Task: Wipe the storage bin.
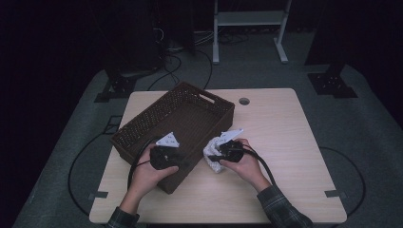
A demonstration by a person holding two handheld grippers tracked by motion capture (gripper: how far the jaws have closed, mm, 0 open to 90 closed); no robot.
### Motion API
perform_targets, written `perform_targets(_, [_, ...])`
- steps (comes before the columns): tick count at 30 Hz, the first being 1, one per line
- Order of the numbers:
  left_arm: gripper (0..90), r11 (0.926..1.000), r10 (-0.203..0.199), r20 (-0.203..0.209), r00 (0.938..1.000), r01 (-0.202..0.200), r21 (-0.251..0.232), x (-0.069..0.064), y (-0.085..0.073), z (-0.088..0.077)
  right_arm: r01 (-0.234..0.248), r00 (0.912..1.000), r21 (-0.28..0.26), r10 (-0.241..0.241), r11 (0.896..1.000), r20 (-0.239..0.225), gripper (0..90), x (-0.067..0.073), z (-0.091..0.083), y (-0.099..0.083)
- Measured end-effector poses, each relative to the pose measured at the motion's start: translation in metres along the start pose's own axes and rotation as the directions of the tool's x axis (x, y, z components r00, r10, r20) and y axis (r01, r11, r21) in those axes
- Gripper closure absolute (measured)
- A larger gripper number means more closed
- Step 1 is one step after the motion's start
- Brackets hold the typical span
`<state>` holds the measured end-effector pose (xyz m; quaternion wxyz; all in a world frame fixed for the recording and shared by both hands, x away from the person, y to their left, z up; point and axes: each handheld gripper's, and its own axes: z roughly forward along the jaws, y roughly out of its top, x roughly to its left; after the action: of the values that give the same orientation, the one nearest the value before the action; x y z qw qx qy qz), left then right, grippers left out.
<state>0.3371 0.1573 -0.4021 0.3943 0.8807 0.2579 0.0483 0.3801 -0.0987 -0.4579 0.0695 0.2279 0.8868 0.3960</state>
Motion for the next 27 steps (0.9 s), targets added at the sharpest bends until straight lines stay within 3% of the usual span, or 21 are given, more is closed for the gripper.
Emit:
perform_targets(9, [67.0,1.0000,-0.001,0.000,1.0000,0.001,0.000,0.000,0.000,0.000,-0.012,0.9999,0.024,0.013,1.000,-0.005,76.1,-0.001,0.009,-0.005])
perform_targets(23, [67.0,1.0000,-0.001,0.001,1.0000,0.001,0.001,0.000,0.000,0.000,0.026,0.9997,-0.051,-0.025,0.998,0.007,76.1,0.010,-0.022,0.012])
perform_targets(27, [67.0,1.0000,-0.001,0.001,1.0000,0.001,0.001,0.000,0.000,0.000,0.029,0.9995,-0.103,-0.030,0.994,-0.004,76.3,0.014,-0.035,0.018])
